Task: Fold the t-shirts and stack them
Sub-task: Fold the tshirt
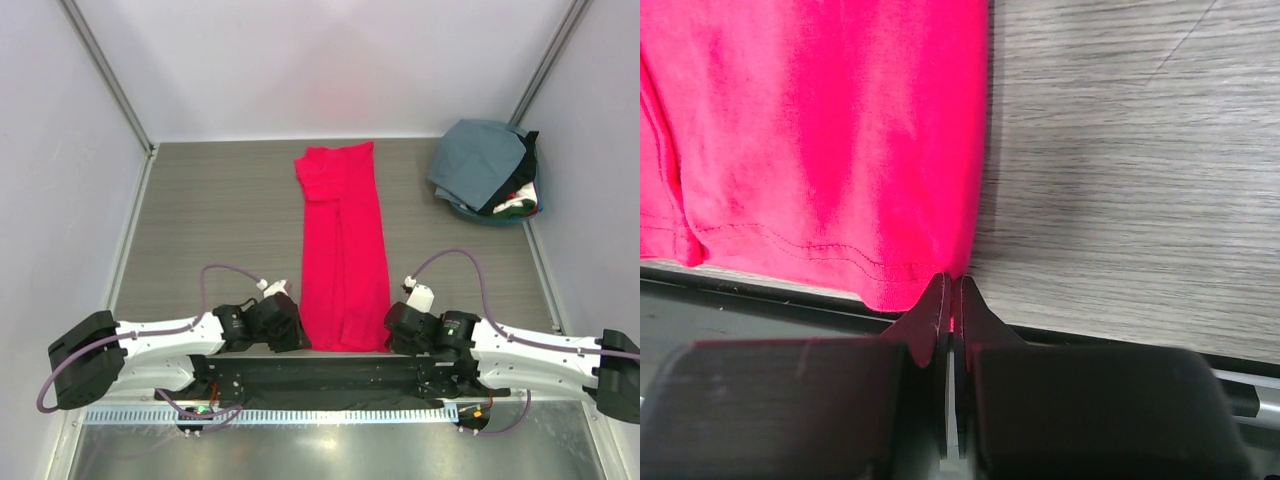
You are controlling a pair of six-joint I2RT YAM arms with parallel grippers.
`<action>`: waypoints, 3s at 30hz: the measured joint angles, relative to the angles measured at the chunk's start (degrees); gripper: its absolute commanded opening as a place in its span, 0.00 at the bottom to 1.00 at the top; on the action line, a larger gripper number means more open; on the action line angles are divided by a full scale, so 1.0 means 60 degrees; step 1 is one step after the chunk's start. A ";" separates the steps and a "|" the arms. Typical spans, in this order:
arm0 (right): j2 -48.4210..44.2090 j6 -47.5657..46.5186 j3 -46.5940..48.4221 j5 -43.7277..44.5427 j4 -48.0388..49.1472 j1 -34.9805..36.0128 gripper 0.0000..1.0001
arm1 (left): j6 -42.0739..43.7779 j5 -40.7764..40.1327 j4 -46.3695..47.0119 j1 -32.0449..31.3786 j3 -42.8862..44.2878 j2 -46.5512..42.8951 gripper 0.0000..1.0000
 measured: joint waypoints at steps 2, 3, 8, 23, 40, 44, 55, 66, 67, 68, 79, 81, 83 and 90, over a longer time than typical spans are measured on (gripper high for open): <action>-0.0047 -0.0047 0.0000 -0.0007 0.0004 0.0000 0.01 | -0.0004 -0.0040 0.0004 -0.0011 0.0000 0.0138 0.00; -0.0066 -0.0087 0.0000 -0.0007 0.0007 0.0000 0.01 | -0.0044 -0.0044 -0.0004 -0.0007 0.0015 0.0222 0.00; -0.0084 -0.0368 0.0040 0.0029 -0.0022 0.0000 0.01 | 0.0073 -0.0109 -0.0393 -0.0069 0.0390 0.0393 0.00; 0.1821 -0.3654 0.3537 0.0663 -0.0652 -0.3592 0.01 | 0.2055 0.0047 -0.1694 0.2510 0.3330 0.0871 0.00; 0.8116 -0.6940 0.9020 -0.0718 0.0412 -0.7278 0.01 | 0.4193 0.0892 -0.1286 0.5482 0.7759 0.6073 0.00; 0.9198 -0.7144 1.0051 -0.1096 0.0386 -0.7530 0.01 | 0.4284 0.0871 -0.1198 0.5555 0.8684 0.6874 0.00; 1.1176 -0.7329 1.2167 -0.1836 0.0419 -0.7821 0.02 | 0.4269 0.0871 -0.1180 0.6065 0.9759 0.7712 0.01; 1.2152 -0.7431 1.3151 -0.2186 0.0590 -0.8466 0.68 | 0.4353 0.1435 -0.0852 0.6823 1.0480 0.8535 0.89; 1.1963 -0.7424 1.2856 -0.2193 0.0772 -0.8528 0.68 | 0.4382 0.1388 -0.0816 0.6874 1.0389 0.8411 0.94; 1.1690 -0.7424 1.2488 -0.2208 0.0882 -0.8568 0.66 | 0.4433 0.1315 -0.0805 0.6918 1.0229 0.8182 0.94; 0.6710 -0.6870 0.6189 -0.3916 0.2517 -0.8513 0.56 | 0.4339 0.1555 -0.0350 0.6109 0.6495 0.4619 0.61; 0.6306 -0.6794 0.5319 -0.4218 0.2703 -0.8502 0.56 | 0.4237 0.1639 -0.0353 0.5920 0.5850 0.4488 0.64; 0.6196 -0.6732 0.4681 -0.4455 0.2827 -0.8502 0.57 | 0.4113 0.1708 -0.0368 0.5756 0.5373 0.4477 0.69; 0.6411 -0.6604 0.3963 -0.4969 0.3279 -0.8499 0.56 | 0.3745 0.1829 -0.0208 0.5519 0.4641 0.4262 0.70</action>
